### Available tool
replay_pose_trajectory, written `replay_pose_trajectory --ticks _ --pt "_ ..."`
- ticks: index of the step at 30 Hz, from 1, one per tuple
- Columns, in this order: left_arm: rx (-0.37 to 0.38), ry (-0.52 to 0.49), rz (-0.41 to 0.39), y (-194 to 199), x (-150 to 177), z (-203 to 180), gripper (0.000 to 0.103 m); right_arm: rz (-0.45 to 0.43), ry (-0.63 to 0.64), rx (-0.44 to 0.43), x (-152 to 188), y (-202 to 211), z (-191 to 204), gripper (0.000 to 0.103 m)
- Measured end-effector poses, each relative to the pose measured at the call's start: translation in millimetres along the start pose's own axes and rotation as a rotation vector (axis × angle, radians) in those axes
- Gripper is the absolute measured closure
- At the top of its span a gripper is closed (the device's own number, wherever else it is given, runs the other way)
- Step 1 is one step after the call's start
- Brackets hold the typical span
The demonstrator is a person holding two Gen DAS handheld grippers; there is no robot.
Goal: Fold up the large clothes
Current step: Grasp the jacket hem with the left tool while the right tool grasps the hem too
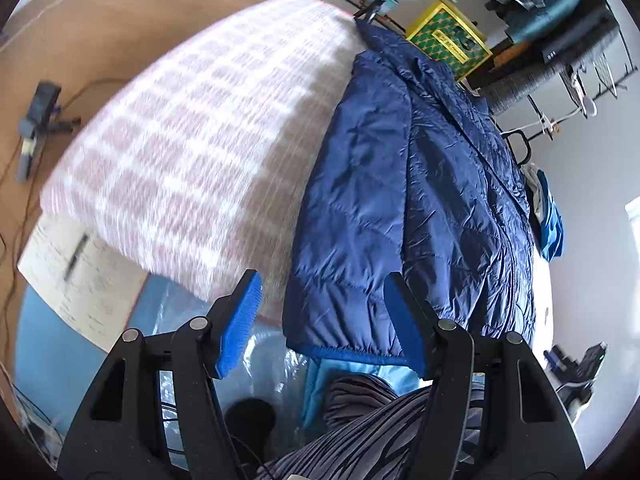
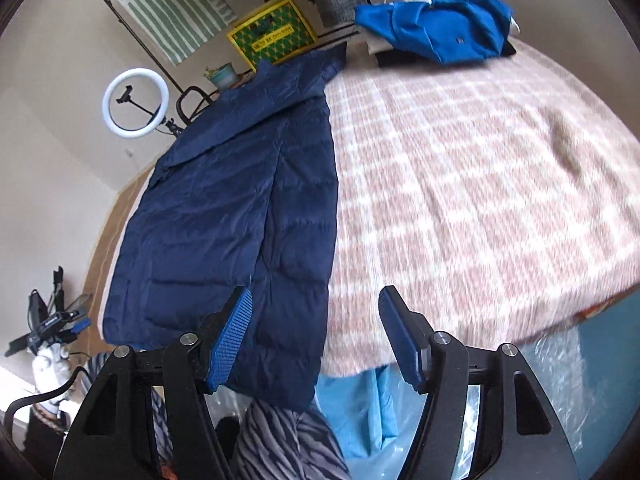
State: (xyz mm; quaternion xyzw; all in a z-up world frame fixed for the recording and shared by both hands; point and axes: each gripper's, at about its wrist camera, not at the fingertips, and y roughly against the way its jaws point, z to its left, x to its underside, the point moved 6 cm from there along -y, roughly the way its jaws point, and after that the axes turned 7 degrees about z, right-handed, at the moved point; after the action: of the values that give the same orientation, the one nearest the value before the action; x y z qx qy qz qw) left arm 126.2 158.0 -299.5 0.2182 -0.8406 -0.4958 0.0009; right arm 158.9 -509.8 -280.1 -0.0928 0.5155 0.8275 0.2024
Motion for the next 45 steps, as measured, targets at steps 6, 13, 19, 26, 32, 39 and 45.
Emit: replay_pose_trajectory --ticks 6,13,19,26,32,39,45 --pt "0.093 0.086 0.042 -18.3 11.5 12.4 0.038 0.061 -0.051 -0.049 31.7 -16.0 -9.2 0.038" --pt "0.162 0.120 0.094 -42.0 20.7 8.7 0.038 0.120 -0.086 -0.119 43.5 -35.2 -3.8 0.036" --pt "0.201 0.131 0.100 -49.7 22.9 4.1 0.038 0.166 -0.089 -0.139 48.1 -59.3 1.3 0.035" --pt "0.207 0.070 0.111 -48.4 24.9 -11.1 0.050 0.190 -0.077 -0.230 50.3 -66.4 15.6 0.035" --pt "0.224 0.038 0.122 -45.8 22.1 -23.1 0.081 0.184 -0.051 -0.262 46.1 -61.0 26.9 0.057" --pt "0.257 0.020 0.055 -19.7 12.6 -40.2 0.089 0.130 -0.091 -0.344 35.6 -36.4 29.3 0.095" --pt "0.295 -0.017 -0.006 8.7 0.0 -64.5 0.091 0.082 -0.052 -0.338 22.5 -13.4 47.2 0.097"
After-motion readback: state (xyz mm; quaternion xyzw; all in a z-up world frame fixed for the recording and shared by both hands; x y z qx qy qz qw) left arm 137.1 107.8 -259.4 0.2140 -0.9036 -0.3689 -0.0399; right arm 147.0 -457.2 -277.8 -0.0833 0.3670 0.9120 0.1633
